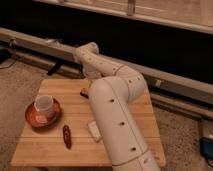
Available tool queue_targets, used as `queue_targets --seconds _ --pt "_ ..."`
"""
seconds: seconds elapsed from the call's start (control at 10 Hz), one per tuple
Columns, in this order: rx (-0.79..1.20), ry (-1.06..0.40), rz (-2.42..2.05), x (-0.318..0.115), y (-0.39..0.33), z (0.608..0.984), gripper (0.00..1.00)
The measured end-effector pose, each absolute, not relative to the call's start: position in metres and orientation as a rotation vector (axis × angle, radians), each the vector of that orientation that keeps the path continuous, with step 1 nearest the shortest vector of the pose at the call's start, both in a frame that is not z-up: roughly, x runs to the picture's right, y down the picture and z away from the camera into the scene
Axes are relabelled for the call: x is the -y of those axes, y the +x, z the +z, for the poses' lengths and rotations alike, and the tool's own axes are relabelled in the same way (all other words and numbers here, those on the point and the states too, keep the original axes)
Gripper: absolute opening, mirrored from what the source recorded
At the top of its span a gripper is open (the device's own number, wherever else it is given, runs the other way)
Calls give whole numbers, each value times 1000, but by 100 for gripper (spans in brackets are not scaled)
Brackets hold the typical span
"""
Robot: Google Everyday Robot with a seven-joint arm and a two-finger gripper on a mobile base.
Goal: Place the eraser on the white sponge
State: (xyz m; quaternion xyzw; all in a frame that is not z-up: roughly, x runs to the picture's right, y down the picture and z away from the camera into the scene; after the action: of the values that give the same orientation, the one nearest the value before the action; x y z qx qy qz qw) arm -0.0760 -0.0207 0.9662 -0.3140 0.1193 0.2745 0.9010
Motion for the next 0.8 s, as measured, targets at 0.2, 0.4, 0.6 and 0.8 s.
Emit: queue_targets --seconds 0.2,0.4,0.6,0.8 --pt "-234 -652 564 12 -80 965 80" --pt "-232 -665 554 -1 -84 969 80" --pt "-236 -680 551 -14 -87 980 80" --pt "-239 -688 550 -20 -90 986 80"
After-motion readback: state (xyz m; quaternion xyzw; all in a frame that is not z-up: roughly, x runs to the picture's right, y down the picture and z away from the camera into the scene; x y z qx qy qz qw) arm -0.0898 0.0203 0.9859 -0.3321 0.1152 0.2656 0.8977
